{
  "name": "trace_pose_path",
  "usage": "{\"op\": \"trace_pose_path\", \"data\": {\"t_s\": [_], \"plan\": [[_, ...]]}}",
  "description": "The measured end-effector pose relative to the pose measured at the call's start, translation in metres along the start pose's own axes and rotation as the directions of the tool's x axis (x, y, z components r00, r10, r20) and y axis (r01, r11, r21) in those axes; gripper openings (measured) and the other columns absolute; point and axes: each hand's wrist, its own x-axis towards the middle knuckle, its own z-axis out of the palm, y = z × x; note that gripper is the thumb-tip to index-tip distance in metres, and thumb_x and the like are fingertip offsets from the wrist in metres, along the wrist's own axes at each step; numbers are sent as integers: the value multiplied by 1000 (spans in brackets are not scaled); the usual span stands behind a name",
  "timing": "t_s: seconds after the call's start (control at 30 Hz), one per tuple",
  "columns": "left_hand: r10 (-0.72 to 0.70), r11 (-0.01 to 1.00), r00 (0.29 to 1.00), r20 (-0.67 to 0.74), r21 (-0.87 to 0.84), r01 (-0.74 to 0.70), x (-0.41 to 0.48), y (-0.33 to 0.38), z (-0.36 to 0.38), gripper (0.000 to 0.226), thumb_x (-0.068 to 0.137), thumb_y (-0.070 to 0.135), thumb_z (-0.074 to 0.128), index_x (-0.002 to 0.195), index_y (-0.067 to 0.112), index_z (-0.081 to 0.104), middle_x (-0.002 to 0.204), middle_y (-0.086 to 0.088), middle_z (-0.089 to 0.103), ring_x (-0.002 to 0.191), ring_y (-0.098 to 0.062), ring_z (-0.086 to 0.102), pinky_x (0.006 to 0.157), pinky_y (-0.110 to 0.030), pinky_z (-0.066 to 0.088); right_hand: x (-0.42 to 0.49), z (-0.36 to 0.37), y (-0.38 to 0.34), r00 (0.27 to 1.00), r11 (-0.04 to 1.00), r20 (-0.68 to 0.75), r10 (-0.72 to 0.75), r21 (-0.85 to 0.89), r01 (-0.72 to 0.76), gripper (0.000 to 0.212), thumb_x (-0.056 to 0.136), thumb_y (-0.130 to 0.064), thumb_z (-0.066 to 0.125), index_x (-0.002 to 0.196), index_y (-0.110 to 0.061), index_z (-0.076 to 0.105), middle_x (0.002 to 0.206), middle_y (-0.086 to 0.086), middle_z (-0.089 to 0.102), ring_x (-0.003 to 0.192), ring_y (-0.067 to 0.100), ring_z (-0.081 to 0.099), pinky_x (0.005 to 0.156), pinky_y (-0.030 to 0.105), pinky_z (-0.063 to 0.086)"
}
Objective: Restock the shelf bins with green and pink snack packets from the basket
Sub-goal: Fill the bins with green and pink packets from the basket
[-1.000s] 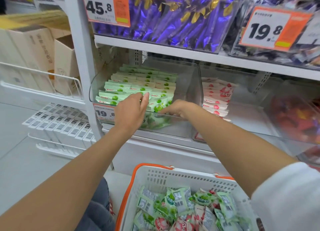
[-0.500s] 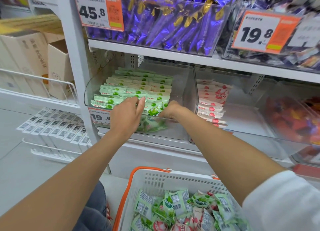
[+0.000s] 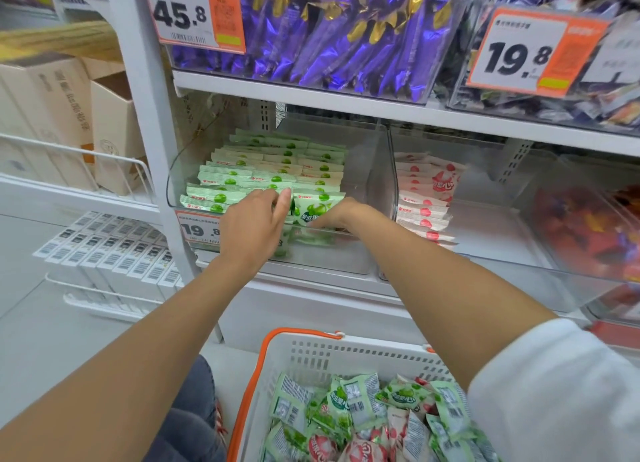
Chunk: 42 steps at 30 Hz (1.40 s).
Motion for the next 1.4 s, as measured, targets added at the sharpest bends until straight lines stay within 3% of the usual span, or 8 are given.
{"op": "trace_pose_path", "data": {"t_s": [0.43,0.53,0.7,0.77,0.87,1.07,1.2,1.4], "plan": [[-29,999,999,-40,17,30,-2,4,3,46,101,48,26,68,21,45,68,1,48,58,-24,49,49,-31,33,-6,-5,2,995,1000,98,-15,-5,15,69,86,-42,71,136,-1,47,133,12,55,113,25,58,93,32,50],[-49,997,996,-77,-61,45,-12,18,-3,38,102,41,33,78,18,51,73,1,52,59,-22,50,51,-34,39,-16,-2,14,969,994,-236,-74,56,90,43,84,-18,72,119,0,55,117,12,61,101,27,62,76,30,48],[-59,991,983,174,-106,78,-55,48,7,21,97,30,45,82,19,53,74,2,59,67,-25,56,56,-34,40,-67,21,42,691,860,-556,-461,-88,503,13,84,-5,53,90,-17,53,97,5,57,83,26,57,70,37,47],[-119,988,892,435,-40,151,-79,48,18,20,95,28,48,77,19,53,77,-1,60,76,-29,58,60,-33,40,-84,41,66,683,837,-528,-505,-106,537,10,84,-7,53,86,-17,52,89,2,56,76,23,54,65,36,44],[-187,981,658,730,102,166,-118,34,40,20,93,23,51,81,13,64,91,-8,67,88,-29,62,73,-33,48,-92,82,126,875,920,-291,-388,-59,388,7,84,-10,55,84,-17,56,85,2,61,75,21,56,66,32,47],[-239,963,263,935,264,-63,-185,7,84,23,94,10,49,74,21,51,102,-9,50,89,-22,50,70,-23,44,-98,172,272,972,997,229,-57,-43,69,17,90,-7,54,88,-2,70,88,10,68,81,23,65,71,30,52],[-215,968,-5,977,212,-136,-237,-1,114,56,93,7,58,146,11,39,151,-9,37,131,-26,46,104,-33,43,-94,204,300,960,999,277,35,-21,-30,33,91,-2,46,59,1,56,61,17,56,55,23,49,55,29,50],[-175,964,-30,984,165,-206,-298,-9,137,20,87,18,70,106,15,63,116,-2,59,108,-21,59,90,-30,48,-93,210,286,949,997,312,-44,70,24,20,94,-6,52,100,3,69,121,23,64,97,31,67,81,36,55]]}}
